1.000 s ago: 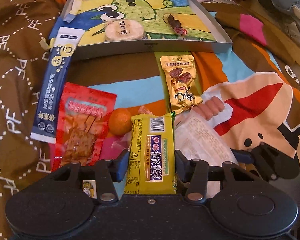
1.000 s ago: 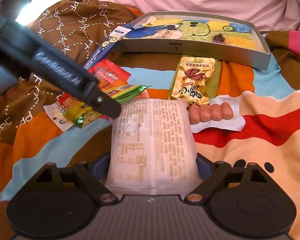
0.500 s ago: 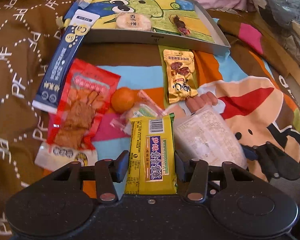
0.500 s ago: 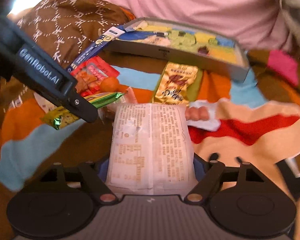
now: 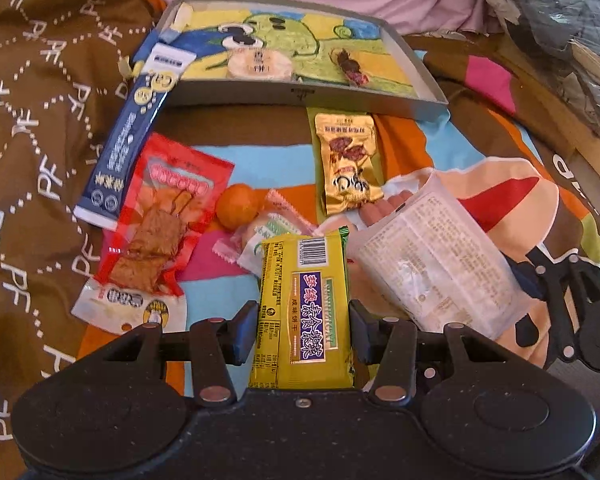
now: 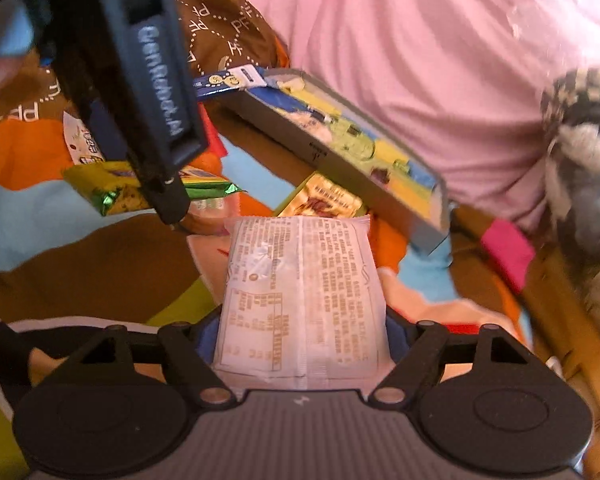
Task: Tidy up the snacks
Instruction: 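Lift the white packet with the right tool toward the tray while the left tool lifts the yellow bar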
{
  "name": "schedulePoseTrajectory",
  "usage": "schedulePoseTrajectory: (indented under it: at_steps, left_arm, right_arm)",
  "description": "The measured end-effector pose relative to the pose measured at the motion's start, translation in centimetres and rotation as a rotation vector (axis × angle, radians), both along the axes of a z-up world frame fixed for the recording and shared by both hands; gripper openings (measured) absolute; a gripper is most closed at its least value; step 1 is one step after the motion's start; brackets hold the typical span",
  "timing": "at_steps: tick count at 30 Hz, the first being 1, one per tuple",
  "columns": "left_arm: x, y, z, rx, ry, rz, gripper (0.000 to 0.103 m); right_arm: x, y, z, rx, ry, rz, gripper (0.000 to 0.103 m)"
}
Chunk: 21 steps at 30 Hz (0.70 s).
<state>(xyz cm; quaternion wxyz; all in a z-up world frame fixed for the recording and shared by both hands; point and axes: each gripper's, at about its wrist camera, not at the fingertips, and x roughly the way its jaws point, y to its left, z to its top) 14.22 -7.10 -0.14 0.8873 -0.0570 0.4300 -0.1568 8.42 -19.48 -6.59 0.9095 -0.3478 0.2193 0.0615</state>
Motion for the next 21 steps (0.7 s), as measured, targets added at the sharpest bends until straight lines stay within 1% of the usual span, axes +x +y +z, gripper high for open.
schedulePoseTrajectory:
  at_steps: [4,11,17,21]
  left_arm:
    - [0.4,-0.4,0.8,0.005,-0.039,0.019,0.05]
    - [2.2,-0.9,2.8,0.026,-0.13,0.052,0.05]
    - [6.0,-0.6,4.7,0.05,-0.202,0.108,0.05]
    - [9.5,0.2,6.0,0.073,-0.254,0.151,0.05]
  right_arm:
    - [0.0,-0.1,0.1,-0.045,-0.069,0.0,0.08]
    - [1.4,-1.1,1.2,-0.047,-0.173,-0.024,0.08]
    - [3.9,-1.5,3.1,-0.009,-0.23,-0.023,0.08]
    - [7.0,-0.9,4.3,-0.004,-0.28,0.011,0.08]
